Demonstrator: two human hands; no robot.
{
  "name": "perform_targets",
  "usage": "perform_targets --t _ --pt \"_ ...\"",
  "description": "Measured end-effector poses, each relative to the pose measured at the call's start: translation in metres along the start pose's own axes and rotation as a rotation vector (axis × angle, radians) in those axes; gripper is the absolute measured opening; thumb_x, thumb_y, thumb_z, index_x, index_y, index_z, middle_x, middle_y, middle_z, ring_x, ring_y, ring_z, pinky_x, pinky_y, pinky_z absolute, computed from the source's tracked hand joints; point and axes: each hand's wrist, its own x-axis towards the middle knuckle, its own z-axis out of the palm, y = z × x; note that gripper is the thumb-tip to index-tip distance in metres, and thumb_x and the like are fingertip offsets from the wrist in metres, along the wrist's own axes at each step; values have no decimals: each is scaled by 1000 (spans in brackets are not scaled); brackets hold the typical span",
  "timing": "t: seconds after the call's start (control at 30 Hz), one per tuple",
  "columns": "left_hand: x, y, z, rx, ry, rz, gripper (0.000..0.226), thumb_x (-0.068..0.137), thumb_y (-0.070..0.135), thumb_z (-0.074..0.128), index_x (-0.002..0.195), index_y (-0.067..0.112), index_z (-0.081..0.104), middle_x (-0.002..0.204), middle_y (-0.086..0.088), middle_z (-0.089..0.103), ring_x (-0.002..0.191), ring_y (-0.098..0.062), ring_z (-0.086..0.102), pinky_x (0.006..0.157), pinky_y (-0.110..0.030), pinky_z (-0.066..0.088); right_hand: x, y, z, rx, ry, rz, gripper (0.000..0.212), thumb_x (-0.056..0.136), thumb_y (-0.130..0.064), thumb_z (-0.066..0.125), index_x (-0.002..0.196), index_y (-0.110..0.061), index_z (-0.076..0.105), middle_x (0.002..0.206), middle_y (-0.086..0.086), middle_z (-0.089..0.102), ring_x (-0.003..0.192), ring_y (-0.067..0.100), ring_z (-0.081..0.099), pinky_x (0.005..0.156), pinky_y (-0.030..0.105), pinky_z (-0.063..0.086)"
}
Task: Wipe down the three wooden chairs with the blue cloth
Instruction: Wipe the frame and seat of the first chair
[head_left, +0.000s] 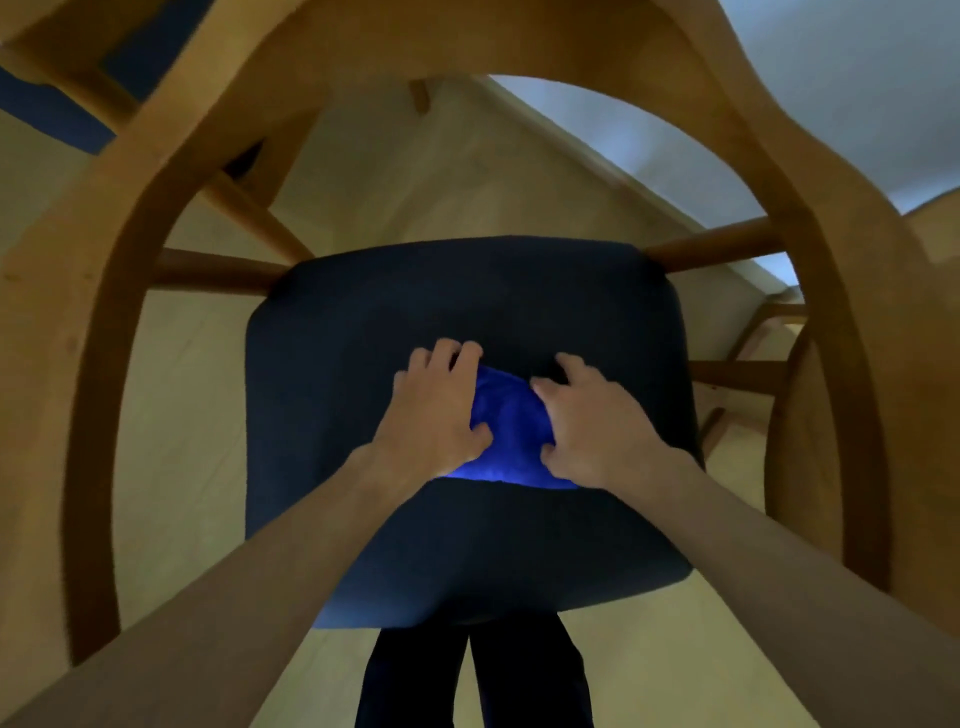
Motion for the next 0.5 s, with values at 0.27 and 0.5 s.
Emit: perform_targets --t 0.27,0.5 --pt "-3 2 -1 343 -174 68 55 68 59 66 111 26 53 109 4 42 103 -19 36 92 -35 32 -12 -3 20 -17 -17 -56 90 80 -40 74 145 -19 16 131 4 49 119 23 53 103 49 41" --pt "47 13 -72 19 -232 106 24 76 29 71 88 26 50 82 6 58 75 -17 60 73 -40 53 26 33 -52 -10 126 -194 60 72 -41 75 121 -17 49 125 5 41 113 24 43 92 37 40"
